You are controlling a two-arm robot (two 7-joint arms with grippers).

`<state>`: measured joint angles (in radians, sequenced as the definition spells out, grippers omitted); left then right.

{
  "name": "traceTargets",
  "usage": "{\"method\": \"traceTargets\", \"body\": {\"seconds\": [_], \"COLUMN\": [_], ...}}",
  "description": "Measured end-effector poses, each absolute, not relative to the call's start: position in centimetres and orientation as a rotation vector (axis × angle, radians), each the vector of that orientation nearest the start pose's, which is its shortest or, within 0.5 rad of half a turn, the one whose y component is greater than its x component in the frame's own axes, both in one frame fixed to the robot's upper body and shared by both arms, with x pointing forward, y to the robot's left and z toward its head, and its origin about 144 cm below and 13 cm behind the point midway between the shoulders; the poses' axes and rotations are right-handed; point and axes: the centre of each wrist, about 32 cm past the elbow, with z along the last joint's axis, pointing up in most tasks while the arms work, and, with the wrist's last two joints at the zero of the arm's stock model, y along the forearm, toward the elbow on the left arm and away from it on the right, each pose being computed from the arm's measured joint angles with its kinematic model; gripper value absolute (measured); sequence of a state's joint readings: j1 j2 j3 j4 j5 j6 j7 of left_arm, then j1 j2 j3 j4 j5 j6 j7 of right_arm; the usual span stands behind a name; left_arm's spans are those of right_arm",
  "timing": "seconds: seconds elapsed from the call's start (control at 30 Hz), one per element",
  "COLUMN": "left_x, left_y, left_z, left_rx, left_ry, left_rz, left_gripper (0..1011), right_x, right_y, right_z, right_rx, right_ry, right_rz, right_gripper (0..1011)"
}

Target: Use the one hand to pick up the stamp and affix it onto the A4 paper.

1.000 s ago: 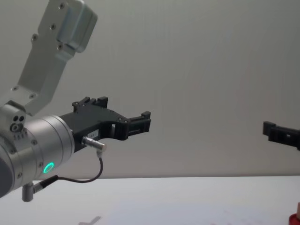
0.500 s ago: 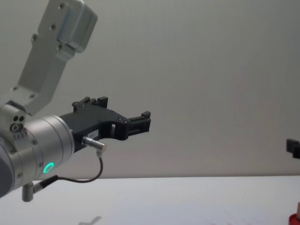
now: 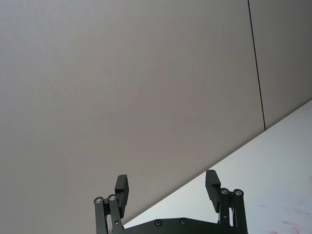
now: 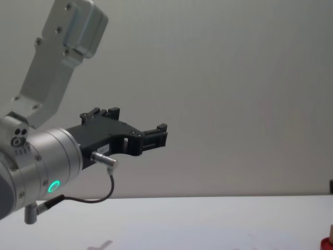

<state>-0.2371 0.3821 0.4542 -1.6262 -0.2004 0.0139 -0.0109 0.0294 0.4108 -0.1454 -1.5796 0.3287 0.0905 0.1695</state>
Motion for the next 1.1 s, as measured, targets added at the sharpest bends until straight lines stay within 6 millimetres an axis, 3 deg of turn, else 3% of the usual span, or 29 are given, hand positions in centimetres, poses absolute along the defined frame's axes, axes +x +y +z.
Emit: {"method": "traceTargets", "body": {"seconds": [1.1], "left_x": [49.2], "left_y": [19.8], "left_z": [120.4], "left_rx": [0.061], "left_ry": [-0.268], "left_rz": [1.124], "left_gripper": [1001], "right_x": [47.6], "right_y": [-30.6], "right_z": [113.4], "right_rx": [-0.248], "right_ry": [0.138], "right_rz": [-1.298], "right_gripper": [1001]}}
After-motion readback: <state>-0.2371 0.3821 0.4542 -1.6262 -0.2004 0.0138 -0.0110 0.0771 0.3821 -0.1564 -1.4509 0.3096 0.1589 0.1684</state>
